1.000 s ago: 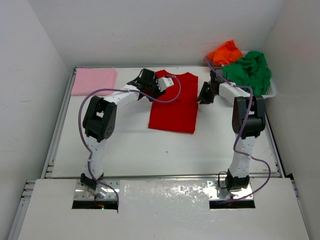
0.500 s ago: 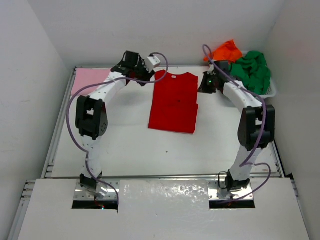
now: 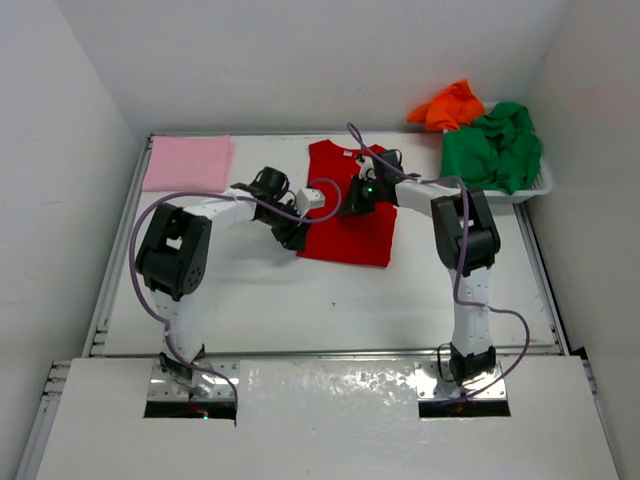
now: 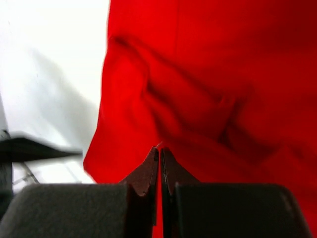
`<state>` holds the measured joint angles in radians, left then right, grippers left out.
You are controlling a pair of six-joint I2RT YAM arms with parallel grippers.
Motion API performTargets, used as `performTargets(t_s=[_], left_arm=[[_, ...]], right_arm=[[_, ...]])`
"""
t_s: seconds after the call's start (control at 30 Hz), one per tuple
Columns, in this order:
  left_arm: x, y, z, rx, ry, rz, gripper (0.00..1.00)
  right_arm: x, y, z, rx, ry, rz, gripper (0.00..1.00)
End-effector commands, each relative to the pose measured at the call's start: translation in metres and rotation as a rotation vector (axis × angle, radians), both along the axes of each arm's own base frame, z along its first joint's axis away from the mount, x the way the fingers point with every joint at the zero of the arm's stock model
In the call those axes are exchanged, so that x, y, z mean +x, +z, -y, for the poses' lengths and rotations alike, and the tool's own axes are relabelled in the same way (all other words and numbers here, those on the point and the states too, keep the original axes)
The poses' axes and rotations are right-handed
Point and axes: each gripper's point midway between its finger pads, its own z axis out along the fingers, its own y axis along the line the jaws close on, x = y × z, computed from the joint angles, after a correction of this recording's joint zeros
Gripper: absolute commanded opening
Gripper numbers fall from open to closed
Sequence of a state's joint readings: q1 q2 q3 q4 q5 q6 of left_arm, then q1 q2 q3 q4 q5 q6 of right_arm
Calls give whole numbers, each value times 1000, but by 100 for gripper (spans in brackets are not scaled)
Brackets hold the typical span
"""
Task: Fold and stack the t-shirts
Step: Fold the folded rectangular tshirt in 1/3 of the way, then grab one side of the 2/3 rectangular tshirt with both arms
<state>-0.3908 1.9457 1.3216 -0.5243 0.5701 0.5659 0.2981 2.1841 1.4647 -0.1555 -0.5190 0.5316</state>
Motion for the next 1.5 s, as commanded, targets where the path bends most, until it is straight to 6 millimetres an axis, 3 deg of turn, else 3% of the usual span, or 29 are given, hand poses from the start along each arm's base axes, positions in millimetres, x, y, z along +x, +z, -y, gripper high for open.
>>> performTargets(t_s=[0.0, 0.1, 0.17, 0.23, 0.27, 0.33, 0.37, 0.4, 0.57, 0.67, 0.73, 0.77, 0.8, 0.83, 0.87, 0.9, 0.93, 0.97, 1.0, 1.03, 1.13, 1.17, 1.2, 1.23, 1.3, 1.4, 1.47], left_arm=[[-2, 18, 18, -80, 8, 75, 42], [-3, -19, -1, 27, 74, 76, 42], [-5, -46, -20, 141, 98, 75, 42], [-6, -59, -31, 208, 108, 83, 42], [-7, -65, -34, 226, 111, 81, 42], [-9, -73, -38, 252, 114, 76, 42], [-12, -77, -38, 259, 109, 68, 42], [-15, -81, -40, 261, 108, 60, 41], [-26, -89, -45, 278, 74, 42, 40], [-32, -73, -44, 276, -10, 23, 37], [-16, -41, -39, 272, -99, 116, 37], [-11, -24, -39, 281, -135, 137, 37], [-5, -12, -39, 291, -207, 189, 38], [-9, 0, -41, 302, -249, 190, 38], [3, 20, -35, 297, -279, 247, 39], [9, 31, -34, 310, -338, 302, 41], [11, 37, -30, 316, -366, 327, 42], [19, 48, -25, 317, -383, 370, 44], [25, 52, -25, 337, -404, 409, 47], [30, 54, -19, 343, -423, 447, 49], [34, 45, -12, 398, -494, 513, 54], [31, 38, -12, 407, -515, 517, 55], [33, 34, -10, 412, -539, 539, 57], [40, 33, -3, 407, -542, 586, 58], [43, 18, -3, 438, -565, 608, 59], [60, 13, 9, 442, -545, 686, 59], [66, 9, 10, 452, -536, 700, 59]], right_arm=[[28, 24, -25, 142, -12, 53, 0], [38, -2, -22, 98, -44, 32, 0], [55, -19, -8, 11, -114, 28, 0], [74, -16, -3, -16, -151, 62, 0], [81, -25, 2, -51, -179, 68, 0], [99, -15, -1, -57, -182, 107, 0], [102, -27, 0, -74, -180, 95, 0], [111, -18, -2, -76, -178, 110, 0], [117, -19, -1, -101, -149, 136, 0], [115, 4, -13, -44, -84, 169, 4], [114, 40, -15, -17, -67, 219, 8], [113, 70, -13, -12, -70, 261, 17], [117, 83, -5, -40, -100, 286, 21], [120, 102, -1, -51, -114, 318, 31], [116, 109, 6, -72, -129, 301, 37], [118, 130, 22, -94, -174, 320, 41], [115, 137, 31, -101, -201, 304, 43], [105, 129, 43, -123, -218, 251, 46], [99, 145, 58, -123, -251, 255, 47], [84, 125, 70, -157, -271, 194, 47], [54, 115, 101, -253, -315, 133, 50], [34, 93, 108, -290, -308, 61, 50], [26, 87, 114, -307, -313, 38, 52], [9, 74, 118, -322, -311, -9, 53], [-4, 60, 122, -318, -319, -56, 54], [-29, 31, 121, -283, -333, -149, 53], [-30, 26, 118, -257, -336, -146, 53]])
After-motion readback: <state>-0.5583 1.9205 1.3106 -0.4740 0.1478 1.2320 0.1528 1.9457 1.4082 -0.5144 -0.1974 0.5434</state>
